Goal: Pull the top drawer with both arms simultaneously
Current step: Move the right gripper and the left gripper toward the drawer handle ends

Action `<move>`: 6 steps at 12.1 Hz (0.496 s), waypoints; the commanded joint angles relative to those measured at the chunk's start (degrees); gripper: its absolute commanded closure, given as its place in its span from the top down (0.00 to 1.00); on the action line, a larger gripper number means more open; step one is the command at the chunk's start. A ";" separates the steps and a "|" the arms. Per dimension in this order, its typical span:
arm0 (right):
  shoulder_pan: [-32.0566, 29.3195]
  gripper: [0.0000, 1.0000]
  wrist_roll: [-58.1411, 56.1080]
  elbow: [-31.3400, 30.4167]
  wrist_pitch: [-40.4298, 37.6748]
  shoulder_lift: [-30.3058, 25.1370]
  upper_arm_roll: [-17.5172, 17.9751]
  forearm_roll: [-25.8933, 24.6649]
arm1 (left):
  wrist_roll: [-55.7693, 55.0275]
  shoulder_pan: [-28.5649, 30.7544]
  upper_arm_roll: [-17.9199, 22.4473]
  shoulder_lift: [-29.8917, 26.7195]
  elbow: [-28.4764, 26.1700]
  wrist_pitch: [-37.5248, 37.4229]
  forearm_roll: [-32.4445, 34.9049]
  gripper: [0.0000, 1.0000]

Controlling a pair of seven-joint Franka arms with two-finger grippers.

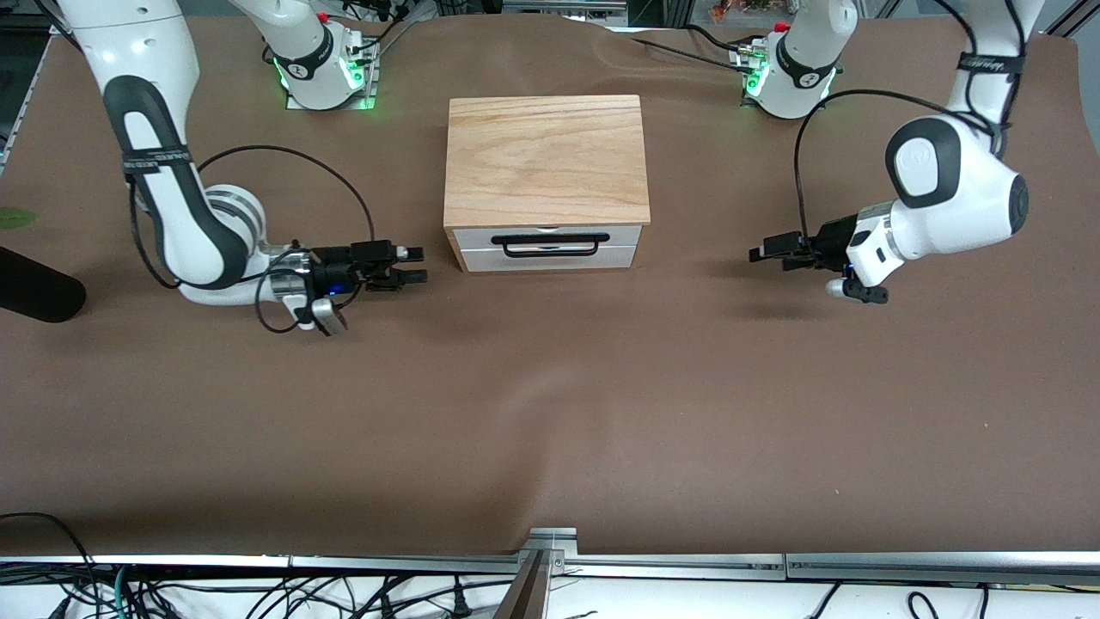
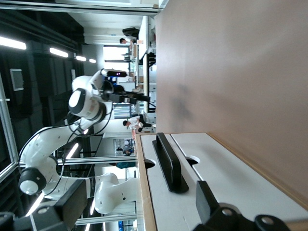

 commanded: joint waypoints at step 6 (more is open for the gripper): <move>8.03 1.00 -13.16 3.43 3.02 7.38 0.01 14.39 | 32.82 -0.21 -9.57 12.95 1.50 -0.32 -41.81 1.00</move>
